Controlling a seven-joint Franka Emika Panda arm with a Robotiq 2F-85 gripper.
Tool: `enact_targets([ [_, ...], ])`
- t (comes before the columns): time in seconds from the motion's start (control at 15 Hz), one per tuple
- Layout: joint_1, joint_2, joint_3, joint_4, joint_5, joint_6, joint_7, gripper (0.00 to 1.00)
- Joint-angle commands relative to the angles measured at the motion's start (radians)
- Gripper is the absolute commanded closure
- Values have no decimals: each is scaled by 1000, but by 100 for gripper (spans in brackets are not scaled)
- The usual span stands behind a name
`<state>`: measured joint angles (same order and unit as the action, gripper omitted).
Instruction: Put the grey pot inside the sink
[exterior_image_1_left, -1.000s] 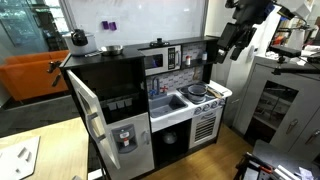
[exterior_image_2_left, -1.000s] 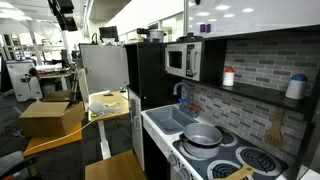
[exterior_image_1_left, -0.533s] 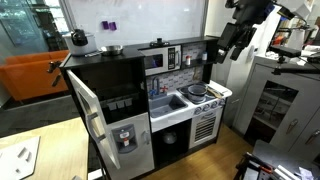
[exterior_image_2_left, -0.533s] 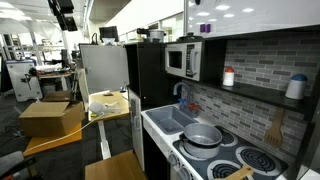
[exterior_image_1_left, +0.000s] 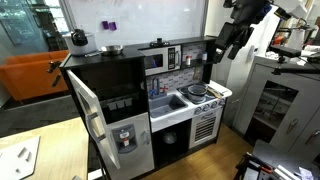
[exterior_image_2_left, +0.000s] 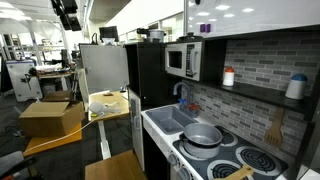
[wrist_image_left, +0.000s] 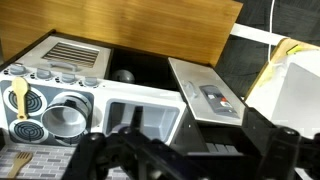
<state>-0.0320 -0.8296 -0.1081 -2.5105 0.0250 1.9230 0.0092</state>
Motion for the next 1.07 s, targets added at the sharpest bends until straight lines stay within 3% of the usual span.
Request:
enact_targets([
  [0.0,-7,54,-6,31,4,39,-40,0],
  [1.0,-152,317,-58,96,-8,148,65,0],
])
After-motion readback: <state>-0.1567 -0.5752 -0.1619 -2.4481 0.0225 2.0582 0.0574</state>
